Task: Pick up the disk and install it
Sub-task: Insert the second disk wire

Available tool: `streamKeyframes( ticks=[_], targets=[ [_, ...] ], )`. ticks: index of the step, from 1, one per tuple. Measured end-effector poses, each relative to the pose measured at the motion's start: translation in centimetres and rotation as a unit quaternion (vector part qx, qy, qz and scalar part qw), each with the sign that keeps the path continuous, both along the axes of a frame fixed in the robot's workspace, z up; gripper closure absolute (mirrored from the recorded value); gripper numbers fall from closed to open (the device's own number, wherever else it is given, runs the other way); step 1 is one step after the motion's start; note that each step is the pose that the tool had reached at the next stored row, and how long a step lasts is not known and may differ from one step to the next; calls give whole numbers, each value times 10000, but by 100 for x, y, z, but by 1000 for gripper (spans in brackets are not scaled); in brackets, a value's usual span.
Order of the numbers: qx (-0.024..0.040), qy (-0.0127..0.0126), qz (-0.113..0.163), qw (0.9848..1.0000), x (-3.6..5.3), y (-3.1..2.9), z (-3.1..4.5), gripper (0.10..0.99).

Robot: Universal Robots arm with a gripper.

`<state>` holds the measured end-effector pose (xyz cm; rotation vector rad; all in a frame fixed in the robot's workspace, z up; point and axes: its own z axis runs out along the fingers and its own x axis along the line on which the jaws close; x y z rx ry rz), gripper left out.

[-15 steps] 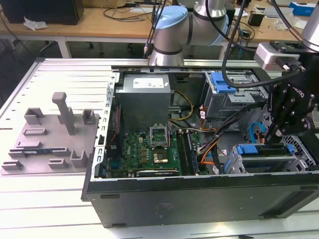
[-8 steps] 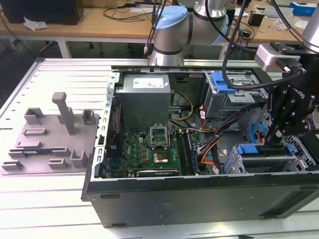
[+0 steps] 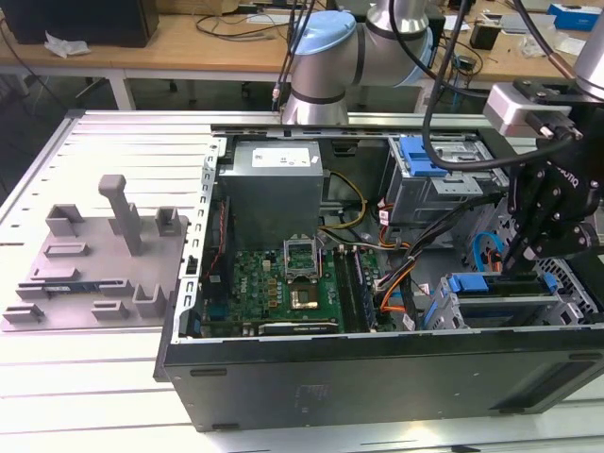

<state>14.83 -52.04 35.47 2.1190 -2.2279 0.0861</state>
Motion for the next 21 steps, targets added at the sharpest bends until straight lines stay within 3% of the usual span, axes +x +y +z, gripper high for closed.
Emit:
streamKeyframes(
  ticks=[21],
  targets=[
    [30,0,58,10000,4,-4,-15,925]
  ],
)
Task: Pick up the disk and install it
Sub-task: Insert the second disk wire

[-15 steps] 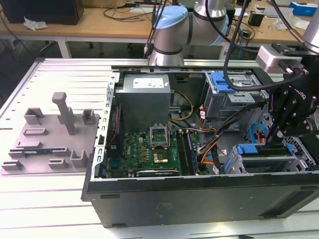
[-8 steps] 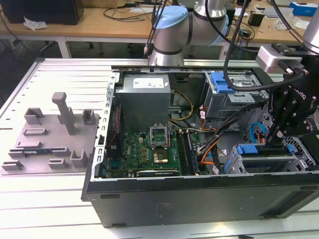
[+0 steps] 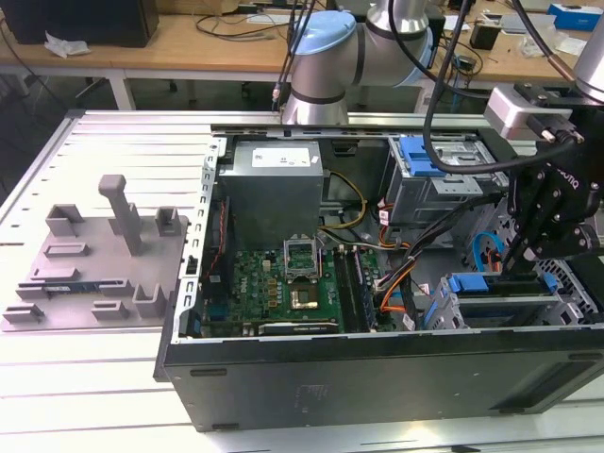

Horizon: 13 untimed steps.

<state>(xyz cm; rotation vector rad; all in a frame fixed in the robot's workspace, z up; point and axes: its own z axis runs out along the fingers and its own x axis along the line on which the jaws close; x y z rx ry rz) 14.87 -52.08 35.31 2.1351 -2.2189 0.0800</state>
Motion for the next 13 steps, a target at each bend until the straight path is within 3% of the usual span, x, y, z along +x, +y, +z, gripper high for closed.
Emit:
streamKeyframes(
  ticks=[9,13],
  targets=[
    [3,0,0,10000,0,0,-5,925],
    [44,0,0,10000,0,0,-10,925]
  ],
)
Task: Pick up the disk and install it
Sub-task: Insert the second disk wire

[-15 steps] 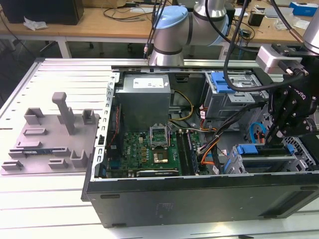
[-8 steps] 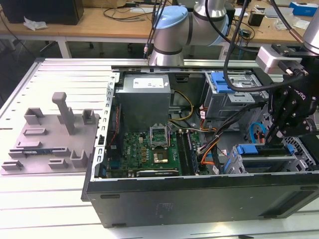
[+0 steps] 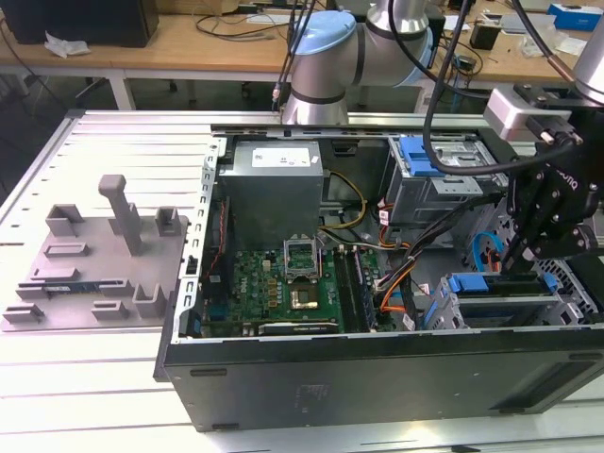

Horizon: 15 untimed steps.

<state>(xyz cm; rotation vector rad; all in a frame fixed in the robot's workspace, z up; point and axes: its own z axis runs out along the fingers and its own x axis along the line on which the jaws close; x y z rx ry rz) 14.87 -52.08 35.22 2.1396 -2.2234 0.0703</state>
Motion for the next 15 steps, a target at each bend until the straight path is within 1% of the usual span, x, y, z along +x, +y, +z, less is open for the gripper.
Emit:
streamKeyframes(
  ticks=[15],
  targets=[
    [0,0,0,10000,10,-9,-17,925]
  ],
)
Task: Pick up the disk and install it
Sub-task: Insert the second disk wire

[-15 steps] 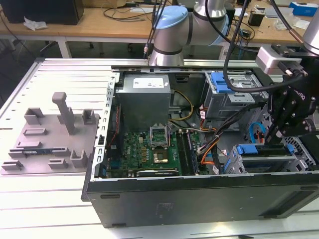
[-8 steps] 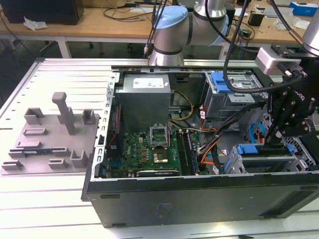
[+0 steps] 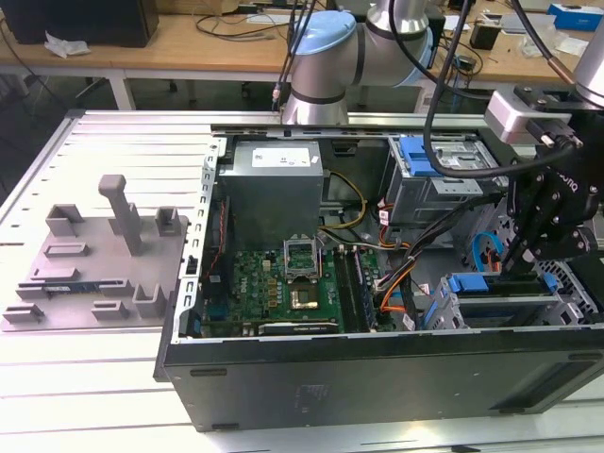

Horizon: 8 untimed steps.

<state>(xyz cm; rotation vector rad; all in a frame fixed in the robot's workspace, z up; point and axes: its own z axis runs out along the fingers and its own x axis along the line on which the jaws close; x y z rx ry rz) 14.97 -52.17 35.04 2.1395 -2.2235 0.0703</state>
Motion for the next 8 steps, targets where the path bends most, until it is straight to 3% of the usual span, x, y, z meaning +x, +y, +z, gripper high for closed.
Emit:
streamKeyframes(
  ticks=[8],
  targets=[
    [0,0,0,10000,4,-2,-30,925]
  ],
)
